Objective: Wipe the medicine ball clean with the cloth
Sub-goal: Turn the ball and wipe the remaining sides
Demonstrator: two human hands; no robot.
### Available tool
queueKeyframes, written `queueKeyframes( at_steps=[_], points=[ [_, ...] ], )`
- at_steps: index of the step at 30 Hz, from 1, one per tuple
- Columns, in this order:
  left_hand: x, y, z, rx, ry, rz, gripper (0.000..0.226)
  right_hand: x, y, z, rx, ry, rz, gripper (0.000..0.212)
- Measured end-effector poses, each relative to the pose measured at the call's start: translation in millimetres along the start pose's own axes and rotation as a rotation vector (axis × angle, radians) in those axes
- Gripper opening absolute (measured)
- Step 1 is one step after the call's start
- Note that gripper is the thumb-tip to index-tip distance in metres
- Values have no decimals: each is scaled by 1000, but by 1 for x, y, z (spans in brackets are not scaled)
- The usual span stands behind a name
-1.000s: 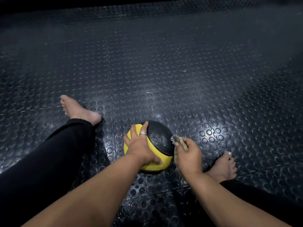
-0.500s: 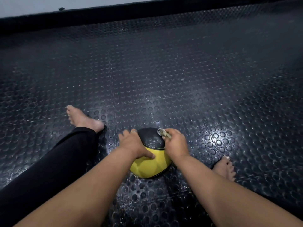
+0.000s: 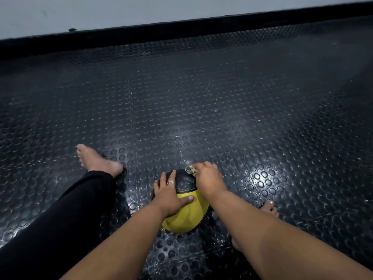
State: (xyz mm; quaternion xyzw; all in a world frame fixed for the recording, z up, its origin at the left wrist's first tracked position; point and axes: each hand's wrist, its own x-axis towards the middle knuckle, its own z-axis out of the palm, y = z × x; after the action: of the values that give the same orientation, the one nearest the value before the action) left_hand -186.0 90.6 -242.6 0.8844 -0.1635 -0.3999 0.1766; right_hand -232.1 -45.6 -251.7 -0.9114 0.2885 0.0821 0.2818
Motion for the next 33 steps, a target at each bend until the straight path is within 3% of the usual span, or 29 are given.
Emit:
queueKeyframes(
  at_steps=[4,9,14,16,20,23,26,30,33],
  points=[
    [6,7,1,-83,42,-83,104,-4,-7,-5,166,109,25,34],
    [12,12,4,-138,49,-117,105,-12,-6,7,139,56,10,36],
    [7,1,-3,-147,-26,-88,140,-12,-9,12,134,57,-16,34],
    [5,-5,-4,-121,-28,-84,145,-13,-11,13,182,58,-32,32],
    [0,-14,0,-116,0,-64,145,-17,5,5,524,36,192,30],
    [-3,-15,6,-115,41,-49,143,-23,24,6,501,58,311,36],
    [-4,-7,11,-104,58,-58,142,-25,19,11,368,106,221,28],
    [-2,-1,15,-80,49,-65,141,-28,1,14,199,171,-68,27],
    [-2,3,16,-45,25,-76,142,-12,-2,14,118,162,-76,26]
  ],
)
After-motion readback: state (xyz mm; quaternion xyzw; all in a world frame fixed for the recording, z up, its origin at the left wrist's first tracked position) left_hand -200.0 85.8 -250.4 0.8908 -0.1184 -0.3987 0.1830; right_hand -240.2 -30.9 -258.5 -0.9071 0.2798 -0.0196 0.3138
